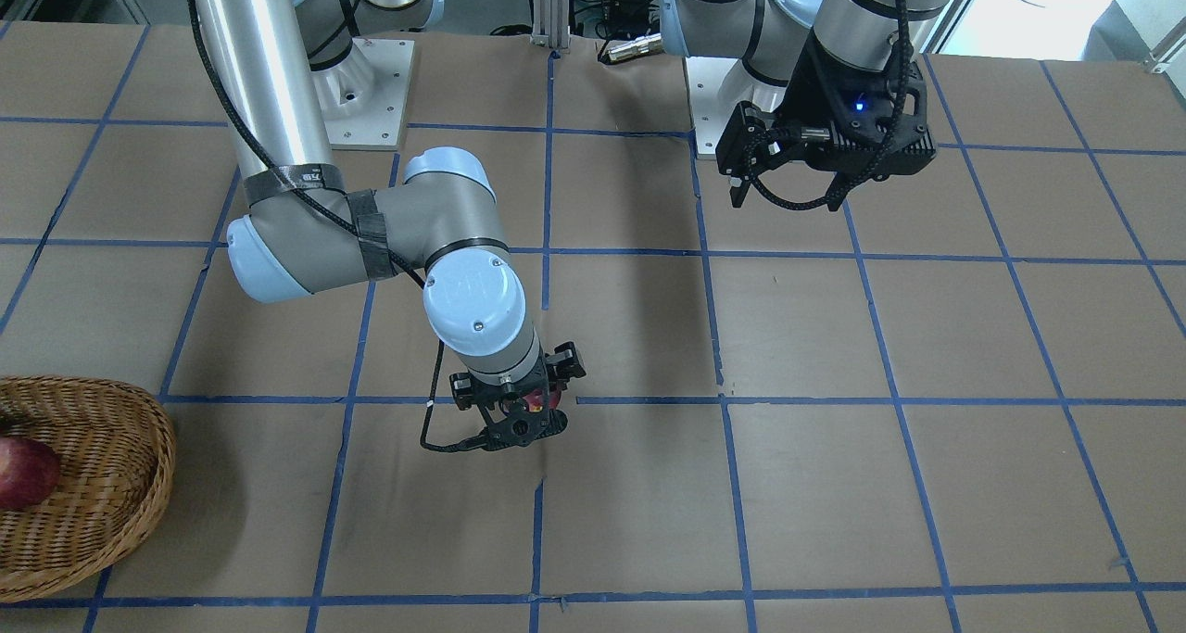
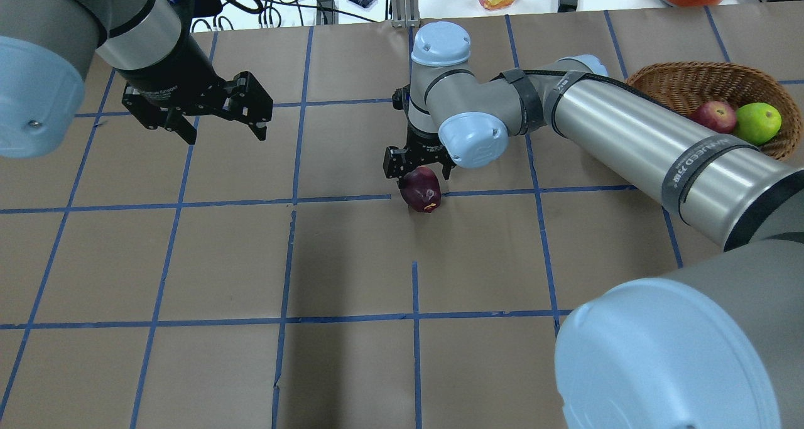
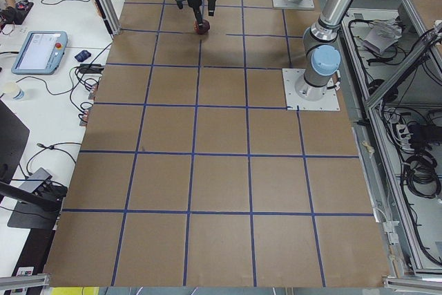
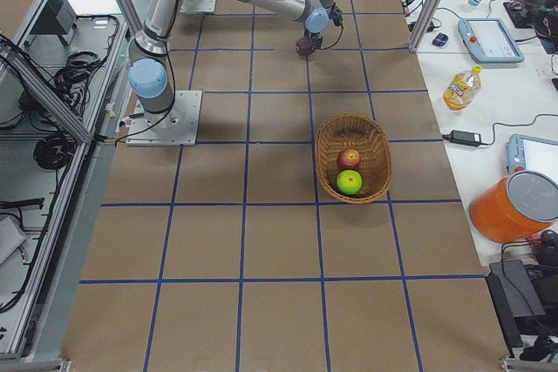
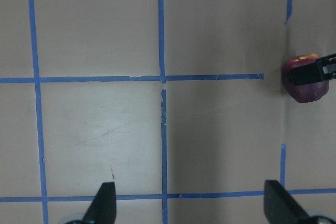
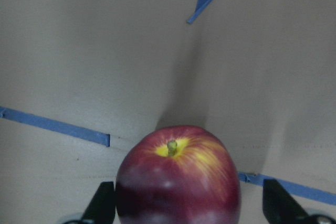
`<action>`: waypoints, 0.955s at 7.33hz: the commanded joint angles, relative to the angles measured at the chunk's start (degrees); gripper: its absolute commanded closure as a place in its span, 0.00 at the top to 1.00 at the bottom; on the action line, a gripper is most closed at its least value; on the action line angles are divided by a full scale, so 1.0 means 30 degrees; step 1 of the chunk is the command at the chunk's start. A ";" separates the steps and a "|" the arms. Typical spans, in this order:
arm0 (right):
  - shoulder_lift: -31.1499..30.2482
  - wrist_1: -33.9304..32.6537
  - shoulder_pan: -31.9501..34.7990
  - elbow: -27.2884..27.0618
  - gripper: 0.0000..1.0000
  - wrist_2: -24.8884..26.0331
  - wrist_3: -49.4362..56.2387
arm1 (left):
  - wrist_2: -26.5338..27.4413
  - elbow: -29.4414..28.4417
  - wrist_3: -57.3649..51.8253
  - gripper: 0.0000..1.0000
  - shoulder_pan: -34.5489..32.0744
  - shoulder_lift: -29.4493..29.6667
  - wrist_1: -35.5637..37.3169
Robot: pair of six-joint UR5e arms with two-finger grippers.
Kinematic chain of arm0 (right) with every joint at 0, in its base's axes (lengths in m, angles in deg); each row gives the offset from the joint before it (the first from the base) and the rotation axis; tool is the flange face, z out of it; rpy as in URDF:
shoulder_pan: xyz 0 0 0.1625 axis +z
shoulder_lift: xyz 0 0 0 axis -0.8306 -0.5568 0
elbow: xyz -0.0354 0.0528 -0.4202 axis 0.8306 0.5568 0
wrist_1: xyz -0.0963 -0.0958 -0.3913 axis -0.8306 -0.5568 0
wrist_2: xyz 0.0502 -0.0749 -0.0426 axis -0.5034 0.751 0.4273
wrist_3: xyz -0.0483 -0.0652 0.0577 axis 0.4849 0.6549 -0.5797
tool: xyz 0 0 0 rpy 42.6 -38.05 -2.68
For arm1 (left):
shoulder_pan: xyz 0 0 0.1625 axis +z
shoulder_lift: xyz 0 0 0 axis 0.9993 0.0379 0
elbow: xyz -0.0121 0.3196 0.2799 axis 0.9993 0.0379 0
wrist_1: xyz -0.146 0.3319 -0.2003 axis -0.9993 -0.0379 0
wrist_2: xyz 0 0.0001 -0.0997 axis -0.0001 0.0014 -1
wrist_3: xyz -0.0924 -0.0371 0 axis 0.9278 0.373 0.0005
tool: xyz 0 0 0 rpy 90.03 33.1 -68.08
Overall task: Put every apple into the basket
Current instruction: 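Carry the red apple with the right gripper over the basket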
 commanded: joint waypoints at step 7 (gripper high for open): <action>0.0406 -0.0853 0.0089 0.0044 0.00 -0.0050 -0.0166 | 0.0020 0.0026 -0.0014 1.00 -0.0020 -0.0011 -0.0034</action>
